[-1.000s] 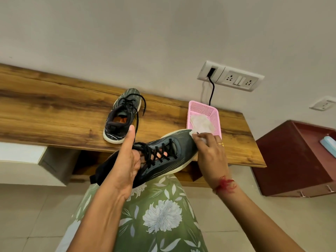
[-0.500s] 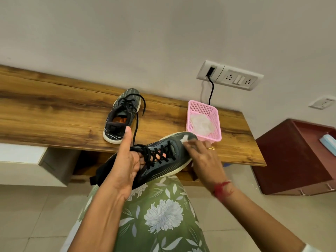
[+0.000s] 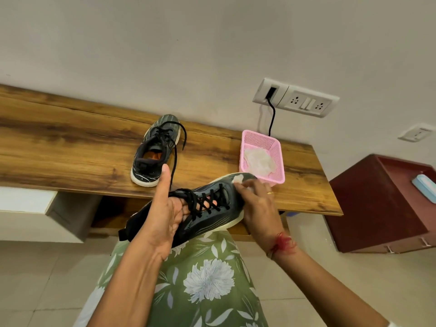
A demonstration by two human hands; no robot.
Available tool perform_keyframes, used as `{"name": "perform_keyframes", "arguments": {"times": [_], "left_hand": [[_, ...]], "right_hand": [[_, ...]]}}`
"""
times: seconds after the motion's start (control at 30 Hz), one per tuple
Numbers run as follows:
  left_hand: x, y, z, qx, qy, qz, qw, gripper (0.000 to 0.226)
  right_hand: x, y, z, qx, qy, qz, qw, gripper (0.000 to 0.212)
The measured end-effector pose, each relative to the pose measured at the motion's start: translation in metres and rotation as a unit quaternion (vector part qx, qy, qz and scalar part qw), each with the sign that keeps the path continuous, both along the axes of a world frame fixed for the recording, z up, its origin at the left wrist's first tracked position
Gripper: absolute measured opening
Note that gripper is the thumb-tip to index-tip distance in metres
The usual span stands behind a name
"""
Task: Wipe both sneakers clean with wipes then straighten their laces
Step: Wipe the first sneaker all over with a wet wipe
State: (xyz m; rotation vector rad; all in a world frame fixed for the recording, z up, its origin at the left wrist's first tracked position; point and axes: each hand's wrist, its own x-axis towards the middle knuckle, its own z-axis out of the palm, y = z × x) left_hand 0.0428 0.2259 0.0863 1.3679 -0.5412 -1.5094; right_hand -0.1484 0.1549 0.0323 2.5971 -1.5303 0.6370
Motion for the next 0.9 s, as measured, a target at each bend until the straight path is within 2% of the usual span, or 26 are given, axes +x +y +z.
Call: {"name": "perform_keyframes", "arguments": {"times": [0.1,0.17,0.23,0.33,0.43,0.5,0.57,0.63,0.73,0.83,0.9], "left_hand": [[0.004,0.002,-0.006,0.003,-0.016,-0.009,1.000,0.073],[-0.001,0.002,-0.001,-0.008,-0.007,-0.028,1.000,0.083],[-0.005,0.002,0.001,-0.012,0.000,-0.029,0.999,0.093],[0.000,0.001,-0.008,-0.001,-0.022,-0.006,1.000,0.077],[0.004,0.003,-0.009,0.008,-0.033,-0.003,0.999,0.070],[0.002,0.002,-0.008,0.000,-0.035,-0.009,0.999,0.068],[0.000,0.001,-0.007,-0.003,-0.040,-0.004,0.999,0.066],[0.003,0.001,-0.010,0.002,-0.047,0.005,0.999,0.065],[0.005,0.001,-0.012,-0.003,-0.031,0.008,0.999,0.066],[0.002,-0.001,-0.013,-0.012,-0.018,0.004,1.000,0.069],[0.002,0.000,-0.014,-0.012,-0.028,0.010,0.999,0.069]], "right_hand": [[-0.007,-0.004,0.007,-0.019,0.065,0.018,0.998,0.050],[-0.011,-0.016,0.012,-0.039,0.047,-0.041,0.997,0.046],[0.000,-0.011,0.012,-0.017,0.005,-0.042,0.999,0.042],[0.006,0.000,0.005,0.004,0.024,0.029,0.999,0.043],[-0.008,-0.015,0.014,-0.030,0.063,-0.011,0.997,0.045],[-0.006,-0.016,0.015,-0.017,0.027,-0.045,0.998,0.041],[0.004,-0.005,0.009,0.023,-0.003,-0.017,1.000,0.040],[0.005,0.002,0.005,0.035,0.010,0.028,0.999,0.042],[-0.005,-0.010,0.014,-0.006,0.055,0.002,0.998,0.044],[0.003,-0.010,0.014,0.015,0.005,-0.020,1.000,0.039],[0.008,-0.003,0.009,0.031,-0.013,0.017,0.999,0.040]]}}
